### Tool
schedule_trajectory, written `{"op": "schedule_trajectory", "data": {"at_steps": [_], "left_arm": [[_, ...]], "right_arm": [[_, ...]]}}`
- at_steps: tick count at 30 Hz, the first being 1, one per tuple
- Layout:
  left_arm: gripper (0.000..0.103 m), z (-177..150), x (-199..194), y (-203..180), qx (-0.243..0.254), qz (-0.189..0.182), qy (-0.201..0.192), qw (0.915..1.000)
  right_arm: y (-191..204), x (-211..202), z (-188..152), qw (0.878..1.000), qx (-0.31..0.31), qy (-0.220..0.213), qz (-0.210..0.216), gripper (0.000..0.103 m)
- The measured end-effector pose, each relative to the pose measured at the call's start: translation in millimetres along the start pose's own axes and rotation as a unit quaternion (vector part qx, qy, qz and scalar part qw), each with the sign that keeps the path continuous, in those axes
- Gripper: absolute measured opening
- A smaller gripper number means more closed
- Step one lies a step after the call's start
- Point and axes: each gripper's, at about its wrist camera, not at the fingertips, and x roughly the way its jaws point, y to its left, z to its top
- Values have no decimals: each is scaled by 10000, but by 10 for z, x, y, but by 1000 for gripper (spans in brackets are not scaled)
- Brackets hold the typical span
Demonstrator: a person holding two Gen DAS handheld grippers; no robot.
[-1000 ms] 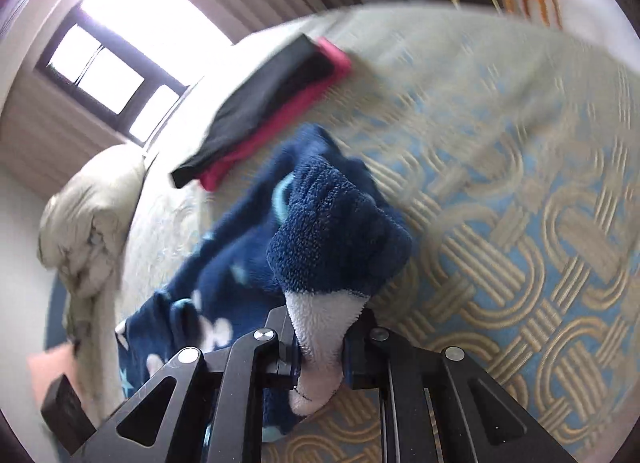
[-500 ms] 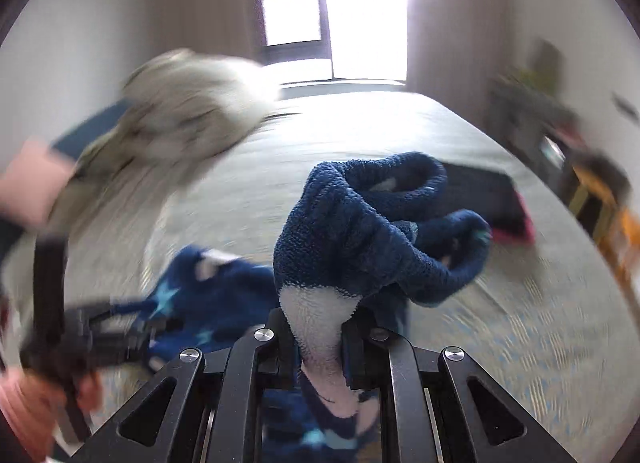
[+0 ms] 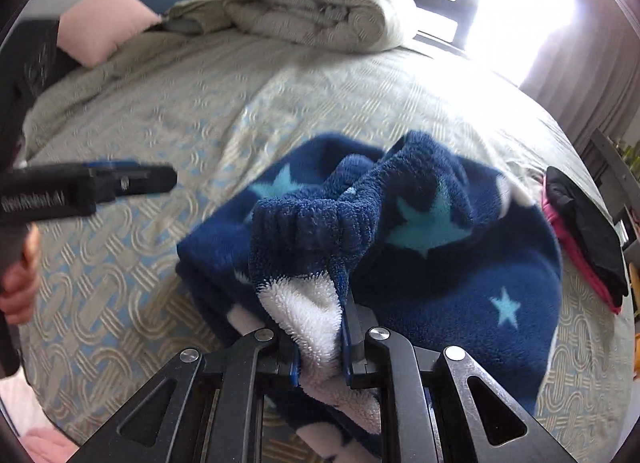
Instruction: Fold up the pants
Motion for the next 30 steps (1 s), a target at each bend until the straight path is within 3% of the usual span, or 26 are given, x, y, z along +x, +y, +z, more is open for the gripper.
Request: {"op": "schedule_trajectory", "data": {"at_steps": [3,6,14,18,19,20,21,24,27,30], "left_arm": [[68,92,75,-127,-44,-504,88,9987],[77,191,203,-316,39,-1151,366,9927],[79,212,777,-842,232,-1657,1215,9784],[80,128,926,-1026,354,-1454,1336,9797],[71,106,930,-1060,461,-1347,1295,9813],[51,93,944,-1094,611,-1209,1250,9829],[46,76,960,-1128,791,-1041,1237,9837],[43,81,914,-1137,842,-908,1102,9862],[42,94,831,-1108,910,-818,989,9875],[42,92,809,-1094,951,-744,940,9882]], "right_arm": [[108,-23,-47,9996,-244,-49,-110,14],[107,-63,-162,9990,-431,-68,-116,15],[-60,-155,-294,9994,-201,-146,236,22],[-167,-173,-333,9992,-56,-176,365,24],[-191,-183,-342,9990,-36,-182,411,26],[-215,-200,-351,9986,-22,-185,488,28],[-241,-229,-366,9982,-2,-184,567,31],[-380,-367,-453,9962,112,-204,835,43],[-658,-558,-579,9937,365,-260,1032,45],[-1094,-734,-717,9904,955,-380,920,51]]}}
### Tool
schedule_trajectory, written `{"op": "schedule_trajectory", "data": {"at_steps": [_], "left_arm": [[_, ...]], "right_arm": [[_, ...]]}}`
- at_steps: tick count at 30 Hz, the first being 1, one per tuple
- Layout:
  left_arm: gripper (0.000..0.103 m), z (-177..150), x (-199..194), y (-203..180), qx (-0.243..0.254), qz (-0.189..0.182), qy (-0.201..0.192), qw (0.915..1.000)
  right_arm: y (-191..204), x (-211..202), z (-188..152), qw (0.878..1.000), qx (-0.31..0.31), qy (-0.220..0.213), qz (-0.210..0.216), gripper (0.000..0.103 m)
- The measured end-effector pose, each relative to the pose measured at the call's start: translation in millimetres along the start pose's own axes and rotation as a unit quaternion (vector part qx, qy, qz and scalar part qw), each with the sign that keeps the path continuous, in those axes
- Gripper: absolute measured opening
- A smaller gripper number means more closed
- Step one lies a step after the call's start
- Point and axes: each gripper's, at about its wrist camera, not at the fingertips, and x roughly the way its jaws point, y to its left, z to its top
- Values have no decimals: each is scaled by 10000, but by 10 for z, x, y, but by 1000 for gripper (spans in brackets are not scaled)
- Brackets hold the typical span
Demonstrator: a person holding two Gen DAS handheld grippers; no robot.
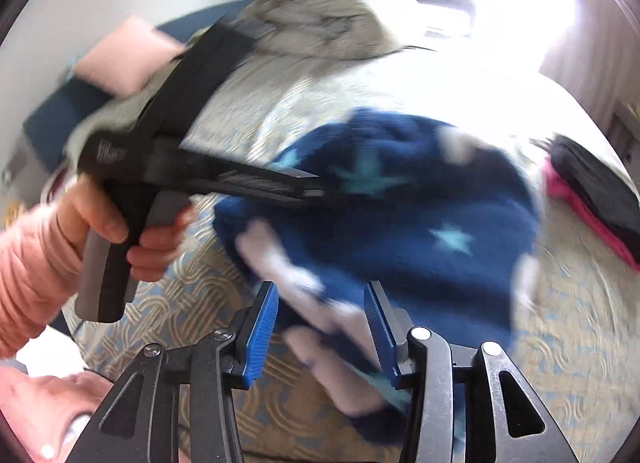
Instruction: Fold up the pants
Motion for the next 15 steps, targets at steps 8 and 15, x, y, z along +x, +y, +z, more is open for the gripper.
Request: {"op": "schedule_trajectory", "data": {"at_steps": [8,15], "left_arm": [[39,-68,-351,186,-165,172,-444,9987],[38,-15,-440,268,-196,380,-453,9981]], "right_arm": [[-1159,7,-445,9685,2443,363,-313,55],[-1090,143,-468,9677,2475,462,140,57]]}}
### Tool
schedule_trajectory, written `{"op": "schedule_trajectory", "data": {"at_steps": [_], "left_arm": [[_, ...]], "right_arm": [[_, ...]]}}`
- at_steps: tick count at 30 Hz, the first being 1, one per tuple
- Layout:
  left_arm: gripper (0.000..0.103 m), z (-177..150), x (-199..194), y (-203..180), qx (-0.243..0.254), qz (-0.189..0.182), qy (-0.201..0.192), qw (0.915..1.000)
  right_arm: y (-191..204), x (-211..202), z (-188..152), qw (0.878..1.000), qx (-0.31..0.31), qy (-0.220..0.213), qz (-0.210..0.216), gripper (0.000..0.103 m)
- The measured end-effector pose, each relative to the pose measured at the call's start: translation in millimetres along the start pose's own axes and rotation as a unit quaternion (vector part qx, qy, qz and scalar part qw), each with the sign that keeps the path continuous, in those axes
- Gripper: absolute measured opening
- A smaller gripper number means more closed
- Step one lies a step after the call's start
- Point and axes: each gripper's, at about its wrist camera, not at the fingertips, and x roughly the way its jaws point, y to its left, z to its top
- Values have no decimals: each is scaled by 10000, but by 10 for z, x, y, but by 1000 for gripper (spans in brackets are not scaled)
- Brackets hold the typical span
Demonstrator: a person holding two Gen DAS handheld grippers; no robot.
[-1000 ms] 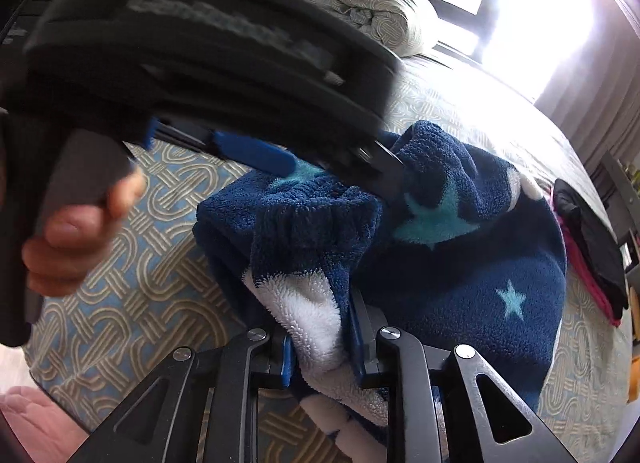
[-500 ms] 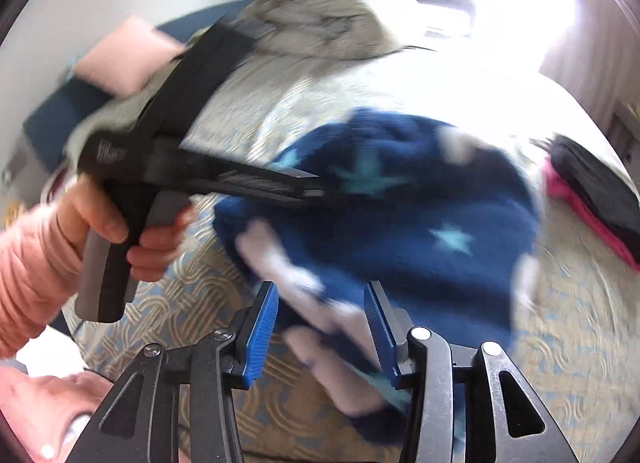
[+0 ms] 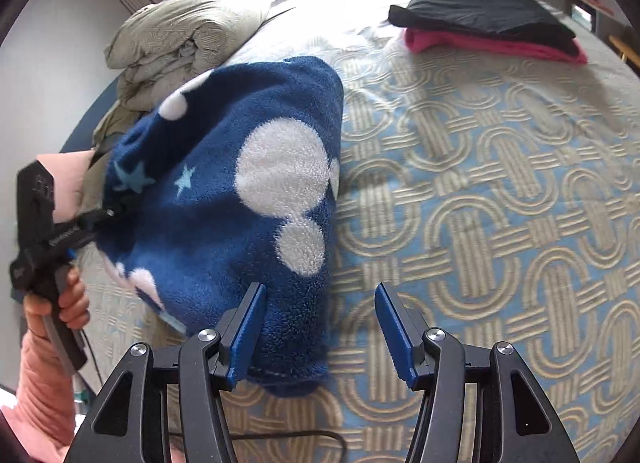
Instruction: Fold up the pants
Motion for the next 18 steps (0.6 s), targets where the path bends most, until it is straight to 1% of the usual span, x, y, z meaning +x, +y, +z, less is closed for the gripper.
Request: {"op": "schedule_trajectory", "data": {"at_steps": [2,3,4,5,7,8,9,10,11,12,13,16,18], "left_arm": [[38,79,-175,-92,243,-14,-320,9992],[38,120,-260,-156,449,32,-472,9979],[39,145,-296,-189,587,72,-540,9968],[41,167,-294,-191,695,114,-550,9960],[43,165,-126,-102,757,290,-329,9962],[43,131,15,-34,756,447,-145,9960],[44,55,240,87,719,716,174,9947],[51,5,338,154,631,775,328,9945],[57,-73,407,246,392,736,349,9959],[58,-125,389,321,88,595,200,9980],[58,-145,360,356,-88,486,123,9987],[58,-134,330,339,-36,494,110,9987],[59,-118,313,310,52,565,111,9983]], "right_arm": [[67,-37,33,9999,-13,-90,-60,57],[69,-61,31,9998,-21,-179,-78,57],[85,-94,53,9995,-19,-286,-90,57],[76,-101,76,9994,-18,-333,-101,57],[96,-47,129,9993,-69,-298,-192,57],[129,23,135,9994,-108,-183,-260,57],[144,120,124,9994,-147,-36,-316,57],[151,219,103,9991,-162,97,-371,58],[146,277,82,9992,-115,137,-356,59],[125,287,54,9995,-10,123,-285,64],[100,282,47,9996,107,124,-239,65],[46,225,83,9996,158,157,-175,65],[44,181,167,9996,111,115,-247,65]]}}
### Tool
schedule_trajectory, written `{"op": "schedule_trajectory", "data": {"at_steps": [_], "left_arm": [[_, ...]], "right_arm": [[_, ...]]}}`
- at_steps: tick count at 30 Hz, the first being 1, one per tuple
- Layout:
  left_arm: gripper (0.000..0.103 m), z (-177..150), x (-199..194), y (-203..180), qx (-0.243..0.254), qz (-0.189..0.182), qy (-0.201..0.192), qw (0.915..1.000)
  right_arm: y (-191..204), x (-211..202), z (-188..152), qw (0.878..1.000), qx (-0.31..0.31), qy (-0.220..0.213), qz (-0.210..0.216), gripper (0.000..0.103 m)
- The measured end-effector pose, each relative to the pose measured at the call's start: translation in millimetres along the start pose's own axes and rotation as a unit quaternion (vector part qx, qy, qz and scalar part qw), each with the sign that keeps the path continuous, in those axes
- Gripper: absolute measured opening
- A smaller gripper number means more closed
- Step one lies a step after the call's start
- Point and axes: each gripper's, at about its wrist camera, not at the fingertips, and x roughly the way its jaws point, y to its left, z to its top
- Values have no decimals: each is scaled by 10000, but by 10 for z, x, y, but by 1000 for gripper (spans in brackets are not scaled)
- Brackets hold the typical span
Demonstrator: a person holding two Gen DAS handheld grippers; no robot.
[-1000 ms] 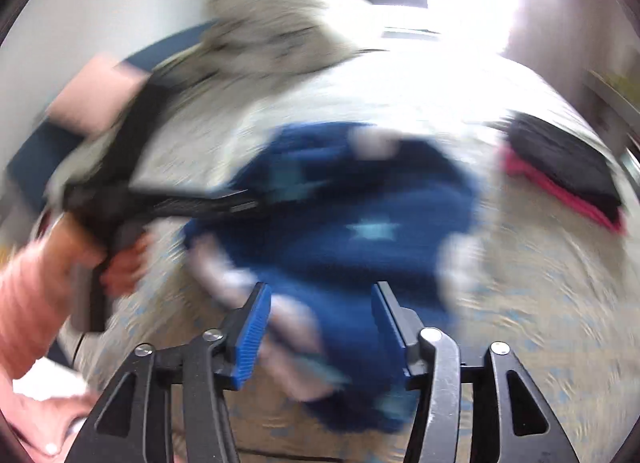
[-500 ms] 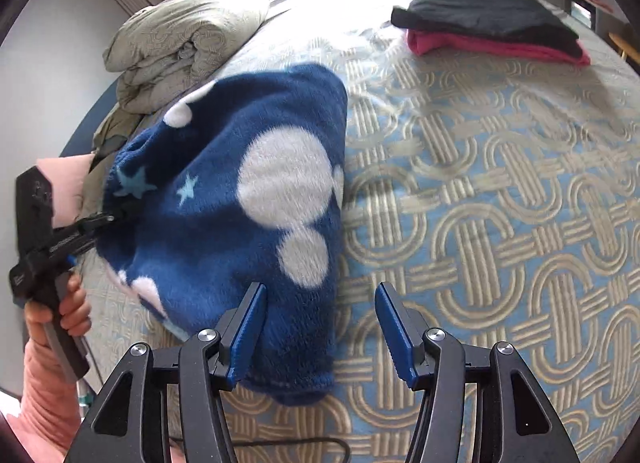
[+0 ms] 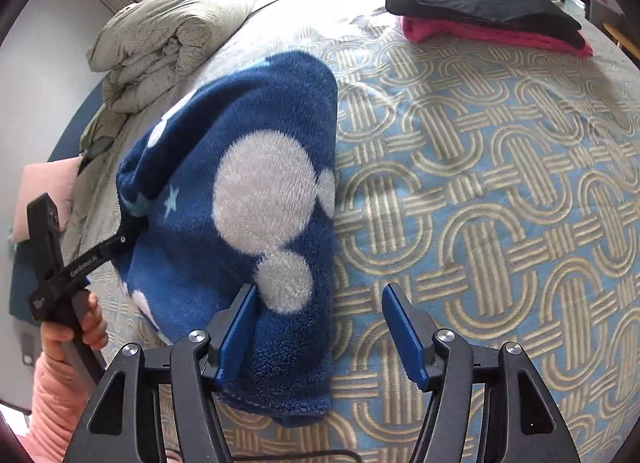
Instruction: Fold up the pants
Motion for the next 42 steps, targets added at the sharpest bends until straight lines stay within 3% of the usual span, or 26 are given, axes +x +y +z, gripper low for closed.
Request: {"op": "schedule_trajectory", "data": {"at_steps": [5,11,14,19,21,23,24,26,28,36,42], "left_arm": [[59,60,-205,-43,-155,-9,-148,9998],[59,331,-626,-159,-303,-154,-817,9961],[59,501,-568,-390,24,-235,-883,9958],[59,596,-111,-790,837,164,-393,9956],[59,646,122,-822,1004,610,-291,9926],[66,721,357,-736,1125,1200,-221,9861],[67,765,510,-620,994,1176,-9,9881],[72,838,657,-339,218,691,421,9965],[72,871,616,-172,-267,328,521,9977],[72,625,37,-74,-18,-20,144,9999],[89,375,48,-9,298,173,420,9985]], "right_arm": [[177,-121,286,9979,-339,-435,-328,65],[257,182,529,9991,-282,-111,-293,65],[330,278,546,9995,-248,42,-198,65],[433,363,443,9990,-306,53,-308,65],[434,370,421,9991,-280,56,-309,66],[410,432,381,9992,-192,139,-310,66],[389,481,354,9993,-95,248,-253,67],[336,581,291,9986,161,494,94,67],[252,616,234,9967,455,559,377,67],[184,443,263,9965,366,594,457,68],[184,306,255,9978,211,533,334,69]]}}
